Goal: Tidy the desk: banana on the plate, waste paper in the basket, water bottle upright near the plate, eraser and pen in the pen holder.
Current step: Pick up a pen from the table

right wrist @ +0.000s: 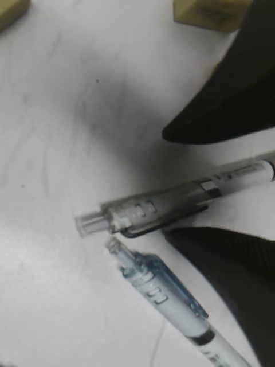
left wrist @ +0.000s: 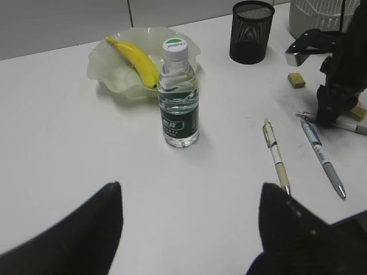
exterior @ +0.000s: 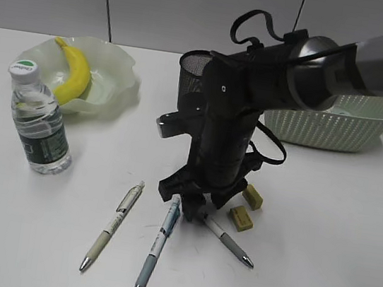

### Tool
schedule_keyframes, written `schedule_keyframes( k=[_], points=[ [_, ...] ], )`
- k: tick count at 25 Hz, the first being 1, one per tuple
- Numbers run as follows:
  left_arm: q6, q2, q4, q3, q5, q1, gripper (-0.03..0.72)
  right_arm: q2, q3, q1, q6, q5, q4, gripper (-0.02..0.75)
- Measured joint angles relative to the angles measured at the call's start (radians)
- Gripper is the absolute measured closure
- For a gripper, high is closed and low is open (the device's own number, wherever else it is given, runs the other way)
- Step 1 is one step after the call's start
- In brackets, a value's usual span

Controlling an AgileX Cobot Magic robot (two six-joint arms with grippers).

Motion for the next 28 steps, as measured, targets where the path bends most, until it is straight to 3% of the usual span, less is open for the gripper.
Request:
schedule_keyframes(
  k=[2,14,17,19,20,28],
  points=[
    [0.0,0.0,0.0,0.0,0.0,0.0,0.136,0.0,0.0,0.0,-0.005,-0.011,0.008,0.292],
    [0.0,0.0,0.0,0.0,0.0,0.0,0.136,0.019,-0.002,0.0,-0.084,-0.044,0.013,0.315],
    [0.0,0.0,0.0,0.0,0.0,0.0,0.136,0.021,-0.003,0.0,-0.091,-0.04,-0.004,0.414],
    [0.0,0.0,0.0,0.0,0.0,0.0,0.136,0.021,-0.003,0.0,-0.093,-0.038,-0.014,0.565],
    [0.0,0.0,0.0,0.0,0.0,0.0,0.136,0.021,-0.003,0.0,-0.094,-0.035,-0.017,0.599],
    [0.0,0.0,0.0,0.0,0.0,0.0,0.136,0.0,-0.037,0.0,-0.096,-0.005,-0.026,0.593]
  ],
)
